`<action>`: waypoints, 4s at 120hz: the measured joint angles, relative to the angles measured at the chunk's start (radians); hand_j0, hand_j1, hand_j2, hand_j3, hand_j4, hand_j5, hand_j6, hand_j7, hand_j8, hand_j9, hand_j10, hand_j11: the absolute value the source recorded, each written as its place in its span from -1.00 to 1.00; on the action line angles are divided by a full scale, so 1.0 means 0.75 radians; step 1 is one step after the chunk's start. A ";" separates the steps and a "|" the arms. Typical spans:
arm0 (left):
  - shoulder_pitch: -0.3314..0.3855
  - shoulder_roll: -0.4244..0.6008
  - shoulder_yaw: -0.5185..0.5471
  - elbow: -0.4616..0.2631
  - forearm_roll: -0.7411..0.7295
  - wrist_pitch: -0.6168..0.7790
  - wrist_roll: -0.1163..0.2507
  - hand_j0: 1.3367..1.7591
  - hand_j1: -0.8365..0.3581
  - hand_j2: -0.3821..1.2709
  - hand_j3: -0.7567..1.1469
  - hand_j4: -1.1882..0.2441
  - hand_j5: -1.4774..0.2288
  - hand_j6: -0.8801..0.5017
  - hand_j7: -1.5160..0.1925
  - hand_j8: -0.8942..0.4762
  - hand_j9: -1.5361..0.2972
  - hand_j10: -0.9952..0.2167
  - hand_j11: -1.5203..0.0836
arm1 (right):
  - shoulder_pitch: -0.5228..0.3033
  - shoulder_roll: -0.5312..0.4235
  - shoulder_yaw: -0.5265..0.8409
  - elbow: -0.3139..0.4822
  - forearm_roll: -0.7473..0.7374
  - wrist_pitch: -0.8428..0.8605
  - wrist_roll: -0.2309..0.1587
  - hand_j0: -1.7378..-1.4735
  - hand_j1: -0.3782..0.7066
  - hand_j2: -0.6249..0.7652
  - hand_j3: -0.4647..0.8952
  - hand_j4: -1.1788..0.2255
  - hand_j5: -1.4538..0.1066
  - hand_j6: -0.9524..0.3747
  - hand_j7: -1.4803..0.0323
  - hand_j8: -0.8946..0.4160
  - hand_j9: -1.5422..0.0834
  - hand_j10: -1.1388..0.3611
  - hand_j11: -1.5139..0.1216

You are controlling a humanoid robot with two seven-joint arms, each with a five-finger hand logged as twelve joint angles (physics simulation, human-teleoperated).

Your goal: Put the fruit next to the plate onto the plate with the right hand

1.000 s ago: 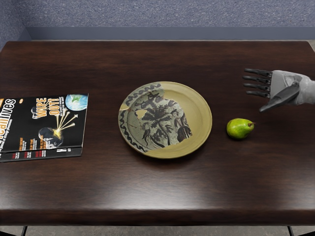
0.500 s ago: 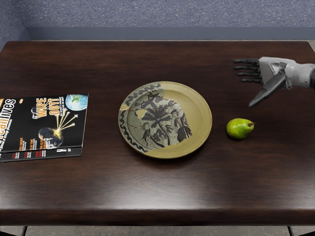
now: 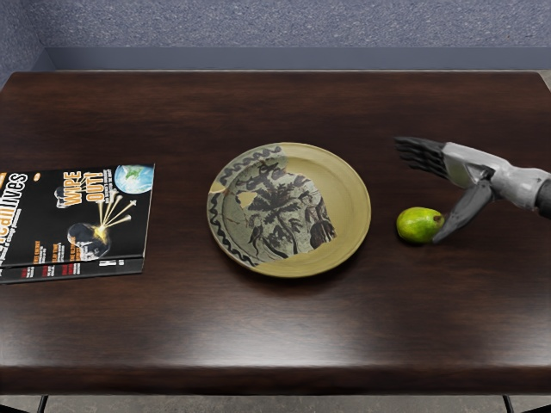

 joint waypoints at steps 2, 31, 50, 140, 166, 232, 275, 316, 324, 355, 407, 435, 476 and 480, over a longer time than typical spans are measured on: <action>0.000 0.000 0.000 0.000 0.000 0.000 0.000 0.52 0.98 -0.54 -0.21 0.66 0.73 0.27 0.77 0.30 0.67 0.64 0.89 | -0.007 -0.001 -0.001 -0.002 -0.001 -0.015 0.012 -0.40 -0.89 -0.10 -0.32 0.64 0.82 0.39 0.91 0.32 0.86 0.48 0.81; 0.000 0.000 0.000 0.000 0.000 0.000 0.000 0.52 0.98 -0.54 -0.21 0.66 0.73 0.27 0.77 0.30 0.67 0.64 0.89 | -0.060 0.012 -0.098 -0.055 -0.006 -0.236 0.093 -0.40 -0.87 -0.11 -0.32 0.62 0.80 0.37 0.89 0.31 0.84 0.47 0.79; 0.000 0.000 0.000 0.000 0.000 0.000 0.000 0.52 0.98 -0.54 -0.21 0.66 0.73 0.27 0.77 0.30 0.67 0.64 0.89 | -0.065 0.038 -0.138 -0.116 -0.006 -0.277 0.161 -0.40 -0.76 -0.12 -0.32 0.55 0.72 0.30 0.81 0.23 0.76 0.40 0.71; -0.001 0.000 0.000 0.000 0.000 0.000 0.000 0.52 0.98 -0.54 -0.21 0.66 0.73 0.27 0.77 0.30 0.67 0.64 0.89 | -0.064 0.074 -0.266 -0.137 -0.004 -0.287 0.185 -0.40 0.00 -0.20 -0.32 0.05 0.14 -0.23 0.21 -0.30 0.20 -0.02 0.16; -0.001 0.000 0.000 0.000 0.000 0.000 0.000 0.52 0.98 -0.54 -0.21 0.66 0.73 0.27 0.77 0.30 0.67 0.64 0.89 | -0.063 0.076 -0.267 -0.137 0.001 -0.280 0.185 -0.38 0.10 -0.03 -0.32 -0.09 -0.04 -0.39 0.03 -0.21 0.03 0.05 -0.02; -0.001 0.000 0.000 0.000 0.000 0.000 0.000 0.52 0.98 -0.54 -0.21 0.66 0.73 0.27 0.77 0.30 0.67 0.64 0.89 | -0.014 -0.036 -0.248 -0.078 0.096 -0.152 0.183 -0.36 0.13 0.03 -0.32 -0.21 -0.25 -0.41 -0.15 -0.11 -0.14 0.12 -0.19; 0.000 0.000 0.000 0.000 0.000 0.000 0.000 0.52 0.98 -0.54 -0.20 0.66 0.73 0.27 0.77 0.30 0.67 0.64 0.89 | 0.045 -0.015 -0.183 -0.009 0.154 -0.036 0.174 -0.36 0.08 -0.01 -0.32 -0.23 -0.26 -0.44 -0.17 -0.13 -0.15 0.10 -0.20; 0.000 0.000 0.000 0.000 0.000 0.000 0.000 0.52 0.98 -0.54 -0.20 0.66 0.73 0.27 0.77 0.30 0.67 0.64 0.89 | 0.115 0.131 -0.183 0.003 0.177 -0.031 0.142 -0.36 0.05 -0.03 -0.32 -0.23 -0.27 -0.45 -0.17 -0.16 -0.16 0.07 -0.20; -0.002 0.000 0.000 0.000 0.000 0.000 0.000 0.52 0.98 -0.54 -0.20 0.66 0.73 0.27 0.77 0.30 0.67 0.64 0.89 | 0.129 0.174 -0.184 0.002 0.177 -0.035 0.123 -0.36 0.05 -0.03 -0.32 -0.23 -0.27 -0.45 -0.17 -0.16 -0.16 0.06 -0.20; -0.001 0.000 0.000 0.000 0.000 0.000 0.000 0.52 0.98 -0.54 -0.20 0.66 0.73 0.27 0.77 0.30 0.67 0.64 0.89 | 0.169 0.292 -0.192 -0.008 0.179 -0.047 0.081 -0.37 0.05 -0.04 -0.32 -0.23 -0.27 -0.45 -0.17 -0.15 -0.17 0.09 -0.21; 0.000 0.000 0.000 0.000 0.000 0.000 0.000 0.52 0.98 -0.54 -0.20 0.66 0.73 0.27 0.77 0.30 0.67 0.64 0.89 | 0.178 0.447 -0.266 -0.056 0.169 -0.081 0.030 -0.37 0.04 -0.05 -0.32 -0.23 -0.26 -0.45 -0.17 -0.16 -0.17 0.08 -0.21; -0.001 0.000 0.000 0.000 0.000 0.000 0.000 0.52 0.98 -0.54 -0.20 0.66 0.73 0.27 0.77 0.30 0.67 0.64 0.89 | 0.174 0.476 -0.275 -0.056 0.179 -0.151 0.011 -0.38 -0.20 -0.10 -0.32 0.07 0.13 -0.20 0.22 -0.10 0.20 0.13 0.16; -0.001 0.000 0.000 0.000 0.000 0.000 0.000 0.52 0.98 -0.54 -0.21 0.66 0.73 0.27 0.77 0.30 0.67 0.64 0.89 | 0.178 0.340 -0.257 -0.042 0.241 -0.099 -0.014 -0.39 -0.74 -0.11 -0.32 0.52 0.68 0.27 0.77 0.23 0.72 0.41 0.67; -0.001 0.000 0.000 0.000 0.000 0.000 0.000 0.52 0.98 -0.54 -0.21 0.66 0.73 0.27 0.77 0.30 0.67 0.64 0.89 | 0.182 0.292 -0.256 -0.041 0.272 -0.055 -0.017 -0.39 -0.77 -0.11 -0.32 0.54 0.70 0.29 0.79 0.25 0.74 0.42 0.70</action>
